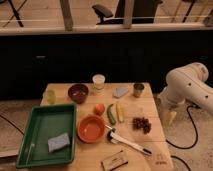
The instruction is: Place grapes in red bowl
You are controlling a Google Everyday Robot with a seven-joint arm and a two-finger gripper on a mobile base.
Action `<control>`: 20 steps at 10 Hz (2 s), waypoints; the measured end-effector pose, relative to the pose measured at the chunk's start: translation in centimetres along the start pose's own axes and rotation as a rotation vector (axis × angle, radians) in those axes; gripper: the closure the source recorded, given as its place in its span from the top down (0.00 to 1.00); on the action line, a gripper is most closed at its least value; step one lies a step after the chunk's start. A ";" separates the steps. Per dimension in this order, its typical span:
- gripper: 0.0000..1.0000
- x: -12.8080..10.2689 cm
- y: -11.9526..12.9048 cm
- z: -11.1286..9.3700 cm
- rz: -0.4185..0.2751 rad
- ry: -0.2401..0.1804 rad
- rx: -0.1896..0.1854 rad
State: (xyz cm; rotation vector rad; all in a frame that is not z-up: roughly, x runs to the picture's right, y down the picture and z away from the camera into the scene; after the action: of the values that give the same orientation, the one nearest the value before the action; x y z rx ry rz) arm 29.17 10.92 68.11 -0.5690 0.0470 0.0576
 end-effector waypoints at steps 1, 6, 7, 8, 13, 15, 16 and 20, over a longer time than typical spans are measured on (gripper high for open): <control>0.80 0.0 0.0 0.0 0.000 0.000 0.000; 0.80 0.0 0.0 0.0 0.000 0.000 0.000; 0.80 0.0 0.0 0.0 0.000 0.000 0.000; 0.80 0.0 0.0 0.0 0.000 0.000 0.000; 0.80 0.0 0.0 0.0 0.000 0.000 -0.001; 0.80 -0.4 0.4 1.5 -0.033 -0.004 -0.006; 0.80 -0.7 0.5 2.5 -0.053 -0.005 -0.009; 0.80 -1.3 0.7 3.4 -0.080 -0.010 -0.013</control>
State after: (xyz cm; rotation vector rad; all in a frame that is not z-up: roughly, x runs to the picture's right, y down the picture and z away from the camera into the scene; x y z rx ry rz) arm 27.96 13.29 70.66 -0.5835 0.0144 -0.0167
